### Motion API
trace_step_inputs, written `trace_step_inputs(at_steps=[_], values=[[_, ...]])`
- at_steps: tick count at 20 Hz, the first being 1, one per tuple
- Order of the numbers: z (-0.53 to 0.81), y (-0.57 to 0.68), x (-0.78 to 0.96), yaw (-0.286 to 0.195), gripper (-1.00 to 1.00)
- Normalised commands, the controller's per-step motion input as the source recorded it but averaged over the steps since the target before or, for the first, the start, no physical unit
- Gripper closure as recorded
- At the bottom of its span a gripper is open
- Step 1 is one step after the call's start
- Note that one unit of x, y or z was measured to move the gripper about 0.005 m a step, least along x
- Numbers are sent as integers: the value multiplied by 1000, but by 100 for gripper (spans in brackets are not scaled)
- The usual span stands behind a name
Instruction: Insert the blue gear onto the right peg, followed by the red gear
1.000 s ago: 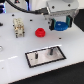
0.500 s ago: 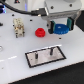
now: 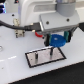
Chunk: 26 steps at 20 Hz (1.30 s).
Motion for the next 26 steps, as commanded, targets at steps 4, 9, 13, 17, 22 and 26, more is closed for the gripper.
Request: trace_step_inputs(at_steps=[4,9,13,17,22,26], values=[[-59,-28,240,0,100],[-63,5,64,0,100],[-102,0,37,0,100],[-94,-7,144,0,100],[331,-7,202,0,100],[336,-28,112,0,100]])
